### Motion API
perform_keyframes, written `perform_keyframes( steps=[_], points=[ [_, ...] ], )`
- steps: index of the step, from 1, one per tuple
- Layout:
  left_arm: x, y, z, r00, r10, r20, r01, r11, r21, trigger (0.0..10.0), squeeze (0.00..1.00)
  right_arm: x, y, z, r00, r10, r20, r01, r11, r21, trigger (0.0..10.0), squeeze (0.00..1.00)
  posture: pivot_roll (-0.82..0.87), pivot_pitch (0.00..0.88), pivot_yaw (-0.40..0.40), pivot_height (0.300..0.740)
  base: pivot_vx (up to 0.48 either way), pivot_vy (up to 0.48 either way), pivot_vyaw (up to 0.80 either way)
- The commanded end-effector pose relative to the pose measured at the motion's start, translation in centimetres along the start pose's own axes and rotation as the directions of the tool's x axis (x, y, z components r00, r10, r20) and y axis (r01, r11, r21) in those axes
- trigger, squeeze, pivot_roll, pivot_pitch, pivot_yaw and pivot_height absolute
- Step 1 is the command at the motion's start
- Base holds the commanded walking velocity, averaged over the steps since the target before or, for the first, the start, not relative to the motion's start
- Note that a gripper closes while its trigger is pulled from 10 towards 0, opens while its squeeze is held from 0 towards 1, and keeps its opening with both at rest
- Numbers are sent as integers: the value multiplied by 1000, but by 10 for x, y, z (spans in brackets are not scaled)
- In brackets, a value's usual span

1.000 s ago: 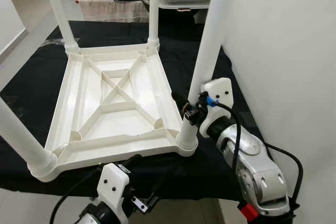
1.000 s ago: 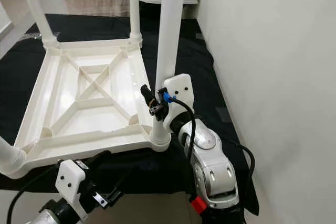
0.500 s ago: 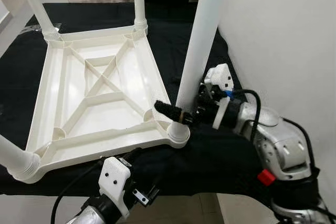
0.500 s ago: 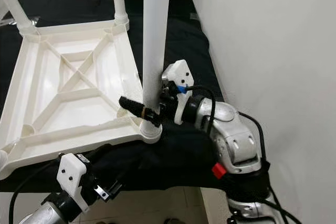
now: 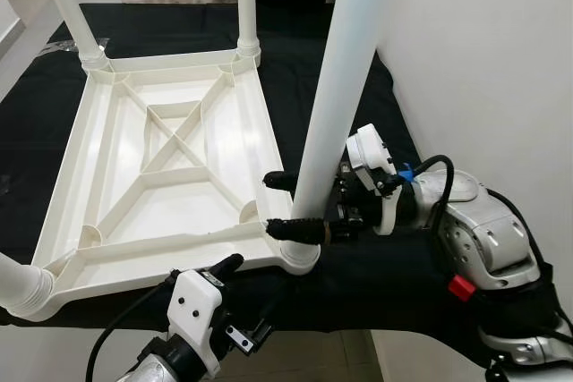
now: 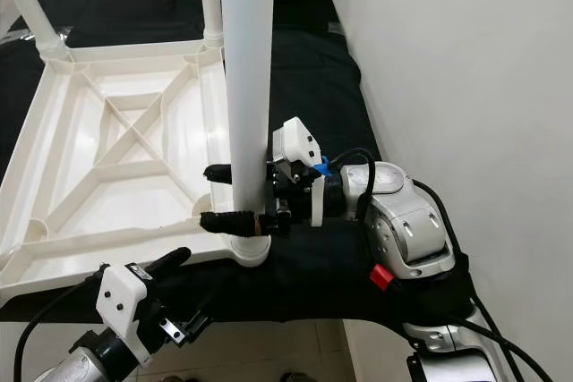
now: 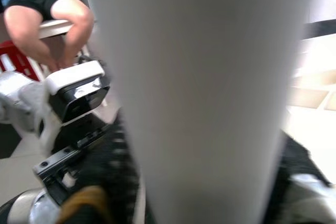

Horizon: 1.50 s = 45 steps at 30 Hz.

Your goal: Building children table

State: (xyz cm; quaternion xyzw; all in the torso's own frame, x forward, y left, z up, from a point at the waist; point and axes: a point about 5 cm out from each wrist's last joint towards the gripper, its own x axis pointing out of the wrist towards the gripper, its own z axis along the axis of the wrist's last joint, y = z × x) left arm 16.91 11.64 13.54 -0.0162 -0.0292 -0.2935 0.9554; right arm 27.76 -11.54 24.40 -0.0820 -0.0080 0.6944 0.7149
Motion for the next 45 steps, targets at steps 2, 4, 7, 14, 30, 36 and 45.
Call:
perform_keyframes(
  steps=[2,4,7,14,30,36,45],
  points=[
    [-1,-3,-1,1000,-4,-9,4,1000,-5,10000,0,-1,12,-6,998,57,21,-58,998,25,0,0,38,188,-43,740,0,0,0],
    [0,-2,-1,1000,-5,-8,5,1000,-6,10000,0,-3,16,-10,999,34,32,-35,998,45,0,0,34,189,-43,740,0,0,0],
    [0,-2,-1,1000,-5,-7,5,1000,-6,10000,0,-4,19,-13,999,0,42,-3,998,65,0,0,34,189,-43,740,0,0,0],
    [4,1,-3,1000,-14,-7,14,1000,-8,10000,0,-16,4,-76,456,-836,-305,878,478,3,0,0,-6,182,-39,740,0,0,0],
    [4,3,-3,1000,-3,-3,3,1000,-5,10000,0,8,15,-74,456,-833,-312,885,460,67,1686,0,7,186,-45,740,0,0,0],
    [3,3,-1,1000,-9,-5,9,1000,-5,10000,0,19,-2,-44,656,-746,-113,754,640,149,10000,1000,17,205,-39,740,0,0,0],
    [2,0,1,1000,-14,-5,14,1000,-9,10000,0,21,17,10,977,-173,127,171,985,34,10000,1000,38,231,-35,740,0,0,0]
  ],
)
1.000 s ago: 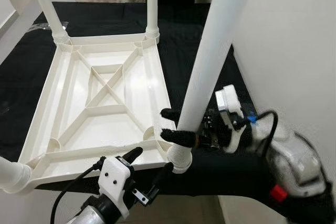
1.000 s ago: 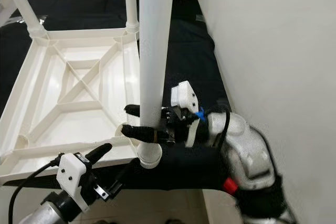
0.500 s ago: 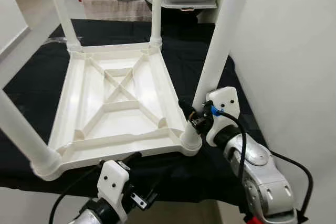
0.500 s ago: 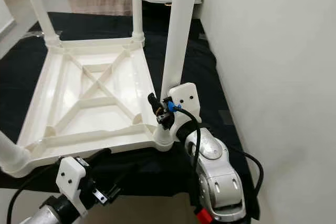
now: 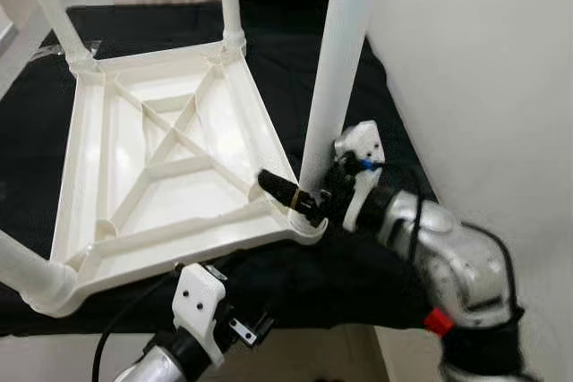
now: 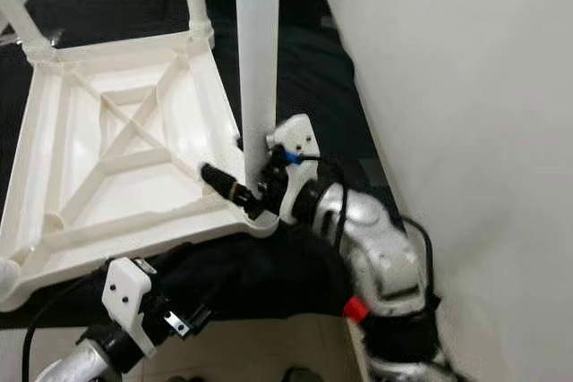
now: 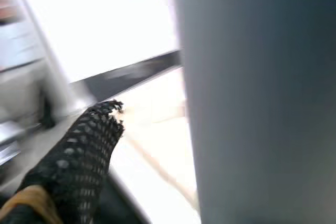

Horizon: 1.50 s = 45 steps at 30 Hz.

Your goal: Building children table

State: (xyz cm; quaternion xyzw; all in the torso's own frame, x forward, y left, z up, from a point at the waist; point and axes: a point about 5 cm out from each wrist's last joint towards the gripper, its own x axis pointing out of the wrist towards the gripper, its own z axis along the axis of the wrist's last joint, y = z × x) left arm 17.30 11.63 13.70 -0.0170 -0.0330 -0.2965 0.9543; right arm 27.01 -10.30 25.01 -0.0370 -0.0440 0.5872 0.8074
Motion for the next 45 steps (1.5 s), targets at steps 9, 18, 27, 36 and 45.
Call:
perform_keyframes(
  steps=[9,18,27,36,45],
  points=[
    [-3,-2,0,1000,-7,-18,7,1000,-8,10000,0,-5,7,-5,939,333,-81,-334,943,6,10000,0,55,238,-33,740,0,0,0],
    [-3,-1,1,1000,0,-18,0,1000,-3,10000,0,-10,5,-10,910,400,-106,-400,916,21,0,0,51,238,-36,740,0,0,0],
    [-3,-2,1,1000,-4,-19,4,1000,-5,10000,0,-19,5,-23,941,310,-135,-309,951,31,0,0,50,227,-35,740,0,0,0],
    [-5,-2,-1,1000,-8,-26,8,1000,-6,10000,0,-2,13,-56,991,-66,-112,85,981,172,0,0,40,219,-40,740,0,0,0],
    [-4,-1,-3,1000,-3,-28,3,1000,-5,10000,0,-5,-5,-99,638,-664,-389,731,682,36,0,0,53,204,-38,740,0,0,0]
  ],
)
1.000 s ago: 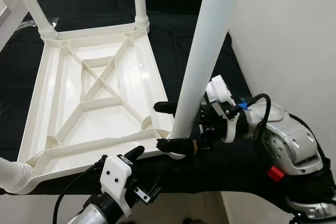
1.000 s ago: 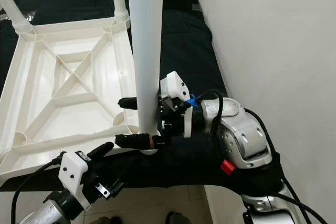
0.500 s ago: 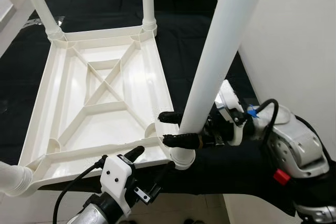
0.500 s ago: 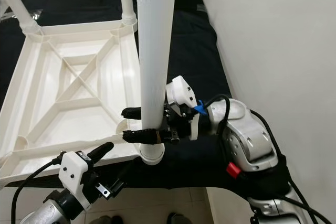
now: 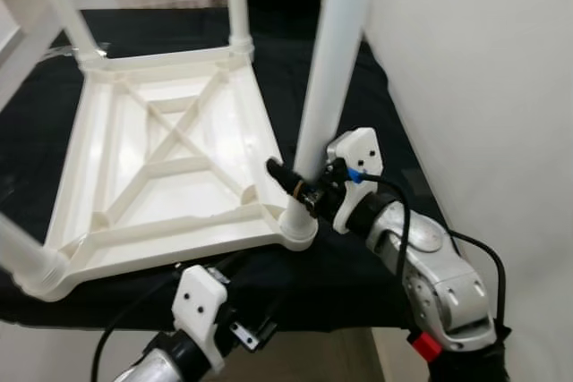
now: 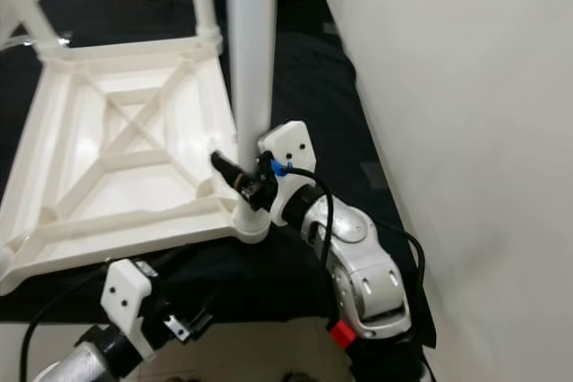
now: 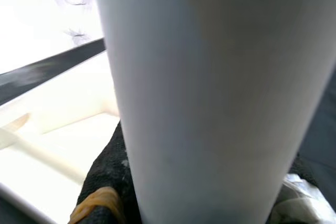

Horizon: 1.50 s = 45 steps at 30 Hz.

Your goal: Building children table

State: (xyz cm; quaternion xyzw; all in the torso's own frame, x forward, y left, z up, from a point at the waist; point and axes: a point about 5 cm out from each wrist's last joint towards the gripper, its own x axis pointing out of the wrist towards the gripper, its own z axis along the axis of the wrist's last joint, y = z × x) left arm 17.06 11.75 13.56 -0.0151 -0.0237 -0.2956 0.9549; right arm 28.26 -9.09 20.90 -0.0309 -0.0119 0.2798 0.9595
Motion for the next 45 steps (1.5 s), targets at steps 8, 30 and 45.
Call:
perform_keyframes(
  steps=[8,30,45],
  points=[
    [-1,-1,-2,1000,-4,-6,4,1000,0,10000,0,2,-19,-36,967,-66,-246,59,998,-37,0,0,47,199,-48,740,0,0,0],
    [-6,-9,-5,1000,-11,-18,10,1000,-10,10000,0,-12,-5,34,534,846,11,-836,529,-146,10000,0,86,168,-41,740,0,0,0],
    [-8,-10,-4,1000,-9,-21,8,1000,-8,10000,0,-13,-21,33,500,865,-28,-857,490,-160,0,0,90,180,-41,740,0,0,0]
  ],
)
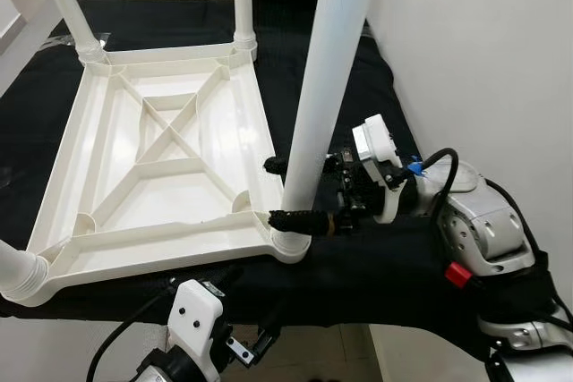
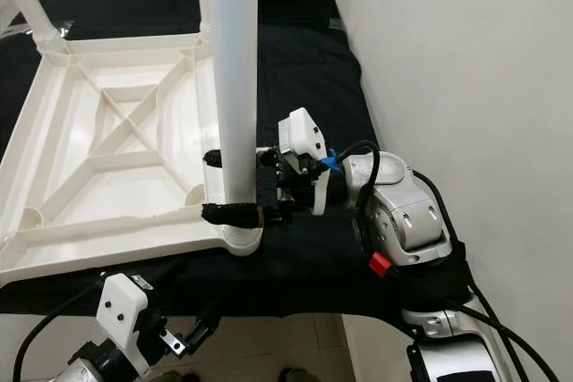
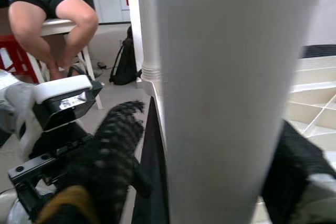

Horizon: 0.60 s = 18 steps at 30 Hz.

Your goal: Building children table

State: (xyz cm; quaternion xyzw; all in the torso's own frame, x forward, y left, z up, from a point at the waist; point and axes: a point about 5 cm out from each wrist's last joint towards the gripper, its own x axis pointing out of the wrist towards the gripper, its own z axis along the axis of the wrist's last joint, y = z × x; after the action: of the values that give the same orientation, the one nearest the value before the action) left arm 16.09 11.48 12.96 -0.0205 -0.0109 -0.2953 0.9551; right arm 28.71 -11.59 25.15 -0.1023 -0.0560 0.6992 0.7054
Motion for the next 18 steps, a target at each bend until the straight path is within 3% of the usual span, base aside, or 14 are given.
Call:
perform_keyframes(
  steps=[1,9,12,14,15,16,17,18],
  points=[
    [-2,-3,2,1000,-10,0,10,1000,10,10000,0,2,8,-7,998,59,-5,-59,998,22,0,0,90,180,-41,740,0,0,0],
    [-1,-2,3,1000,-8,0,8,1000,13,10000,0,1,17,-26,1000,-2,-25,4,997,83,0,0,84,188,-44,740,0,0,0],
    [-2,-1,3,1000,-5,2,5,1000,13,10000,0,0,23,-44,990,-123,-68,131,982,139,0,0,73,189,-41,740,0,0,0],
    [-2,0,3,1000,-9,1,9,1000,10,10000,0,2,31,-64,935,-332,-123,353,907,230,0,0,69,189,-41,740,0,0,0],
    [-2,0,3,1000,-11,1,11,1000,8,10000,0,-7,17,-97,705,-590,-393,685,711,161,0,0,58,187,-38,740,0,0,0],
    [-2,1,3,1000,-12,0,12,1000,8,10000,0,-19,11,-117,454,-701,-550,844,536,12,0,0,51,186,-36,740,0,0,0],
    [-2,1,3,1000,-12,1,12,1000,7,10000,0,-27,21,-130,348,-726,-593,887,460,-42,0,0,35,182,-37,740,0,0,0],
    [-2,1,3,1000,-13,1,13,1000,6,10000,0,-32,29,-136,315,-731,-605,900,432,-54,0,0,45,178,-33,740,0,0,0]
  ],
)
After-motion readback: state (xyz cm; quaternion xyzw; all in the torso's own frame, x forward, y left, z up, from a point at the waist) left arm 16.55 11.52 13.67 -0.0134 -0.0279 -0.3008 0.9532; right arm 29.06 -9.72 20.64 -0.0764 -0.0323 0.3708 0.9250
